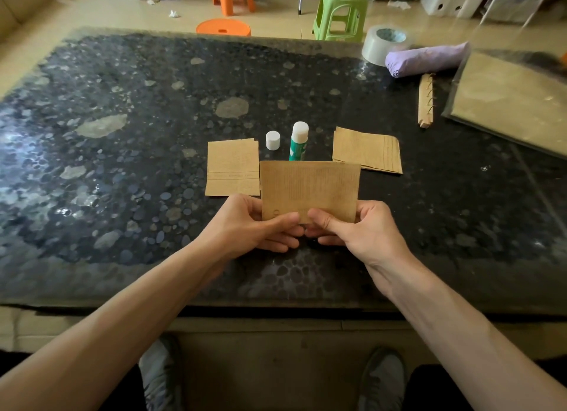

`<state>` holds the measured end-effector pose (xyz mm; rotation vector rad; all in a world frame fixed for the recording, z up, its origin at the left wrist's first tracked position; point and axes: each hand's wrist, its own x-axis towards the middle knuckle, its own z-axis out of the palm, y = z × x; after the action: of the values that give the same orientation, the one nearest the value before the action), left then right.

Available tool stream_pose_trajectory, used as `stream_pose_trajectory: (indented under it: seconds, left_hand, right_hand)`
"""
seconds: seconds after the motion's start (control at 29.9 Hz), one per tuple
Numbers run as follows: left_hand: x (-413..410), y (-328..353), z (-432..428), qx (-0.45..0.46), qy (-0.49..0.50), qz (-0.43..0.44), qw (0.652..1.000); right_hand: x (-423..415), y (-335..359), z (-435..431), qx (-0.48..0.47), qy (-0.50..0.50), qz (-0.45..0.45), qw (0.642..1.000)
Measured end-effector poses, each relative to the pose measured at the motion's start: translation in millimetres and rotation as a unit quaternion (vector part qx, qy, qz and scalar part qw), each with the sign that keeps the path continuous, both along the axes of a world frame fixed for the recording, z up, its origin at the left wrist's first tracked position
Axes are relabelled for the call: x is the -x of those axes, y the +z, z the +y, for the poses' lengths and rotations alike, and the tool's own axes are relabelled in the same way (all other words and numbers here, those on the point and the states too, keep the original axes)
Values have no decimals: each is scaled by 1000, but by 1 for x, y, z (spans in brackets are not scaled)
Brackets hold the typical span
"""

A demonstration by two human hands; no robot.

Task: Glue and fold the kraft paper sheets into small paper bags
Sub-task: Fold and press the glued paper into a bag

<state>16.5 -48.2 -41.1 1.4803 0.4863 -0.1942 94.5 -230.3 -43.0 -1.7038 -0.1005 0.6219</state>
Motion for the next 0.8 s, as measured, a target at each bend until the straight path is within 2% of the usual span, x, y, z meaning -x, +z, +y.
stream_pose_trajectory:
  seconds: [0.33, 0.8]
  left_hand:
    - [-1, 1, 6, 12, 51, -18, 998]
    - [0, 1, 13, -4, 76, -27, 997]
  right_hand:
    - [-7, 2, -3, -45, -33, 38, 998]
    - [-14, 5, -11, -38, -72, 40, 996]
